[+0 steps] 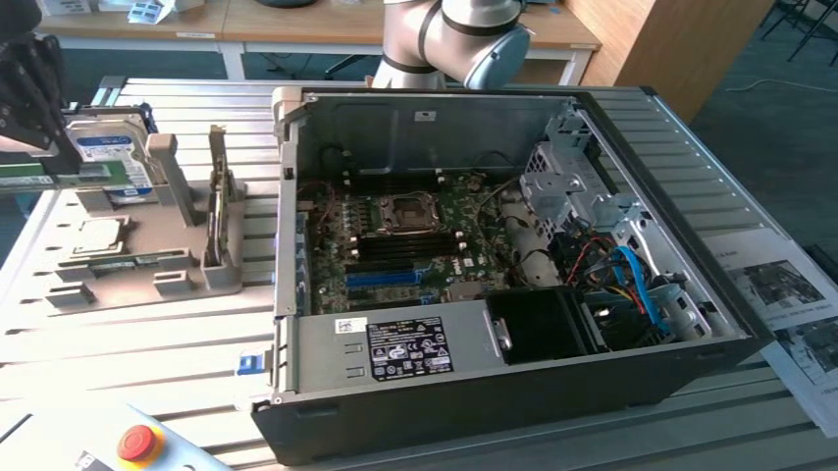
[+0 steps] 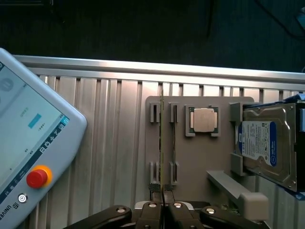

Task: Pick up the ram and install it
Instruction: 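Pick up the ram and move it above insertion slot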

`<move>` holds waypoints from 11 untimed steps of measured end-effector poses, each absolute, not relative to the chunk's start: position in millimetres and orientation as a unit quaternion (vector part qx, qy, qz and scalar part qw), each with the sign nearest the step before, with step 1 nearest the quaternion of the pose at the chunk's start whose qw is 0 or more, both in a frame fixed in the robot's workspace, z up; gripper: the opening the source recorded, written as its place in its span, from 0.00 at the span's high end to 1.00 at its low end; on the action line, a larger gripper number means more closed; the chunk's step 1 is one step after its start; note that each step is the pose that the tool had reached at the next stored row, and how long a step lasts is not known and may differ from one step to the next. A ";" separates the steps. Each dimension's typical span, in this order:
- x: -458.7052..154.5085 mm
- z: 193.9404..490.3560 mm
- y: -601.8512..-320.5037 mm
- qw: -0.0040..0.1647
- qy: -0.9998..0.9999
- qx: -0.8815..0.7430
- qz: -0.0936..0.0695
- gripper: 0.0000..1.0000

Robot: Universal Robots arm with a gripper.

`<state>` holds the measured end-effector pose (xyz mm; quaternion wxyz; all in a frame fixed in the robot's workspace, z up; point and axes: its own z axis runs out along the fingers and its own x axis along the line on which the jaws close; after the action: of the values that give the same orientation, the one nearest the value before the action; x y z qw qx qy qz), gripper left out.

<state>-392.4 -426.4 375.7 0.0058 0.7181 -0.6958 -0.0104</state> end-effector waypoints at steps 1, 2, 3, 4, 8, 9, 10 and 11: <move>-392.4 377.4 -426.3 0.006 -0.696 0.718 -0.010 0.88; -392.4 379.0 -426.4 0.006 -0.696 0.718 -0.010 0.88; -392.4 380.5 -426.3 0.006 -0.696 0.718 -0.010 0.88; -392.4 381.8 -426.4 0.006 -0.696 0.718 -0.010 0.88; -392.4 384.3 -426.4 0.006 -0.696 0.718 -0.010 0.88; -392.4 385.4 -426.3 0.006 -0.696 0.718 -0.010 0.88; -392.4 386.3 -426.4 0.006 -0.696 0.718 -0.010 0.88; -392.4 387.5 -426.3 0.006 -0.696 0.718 -0.010 0.88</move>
<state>-392.4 -426.3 387.5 0.0058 0.7181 -0.6958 -0.0105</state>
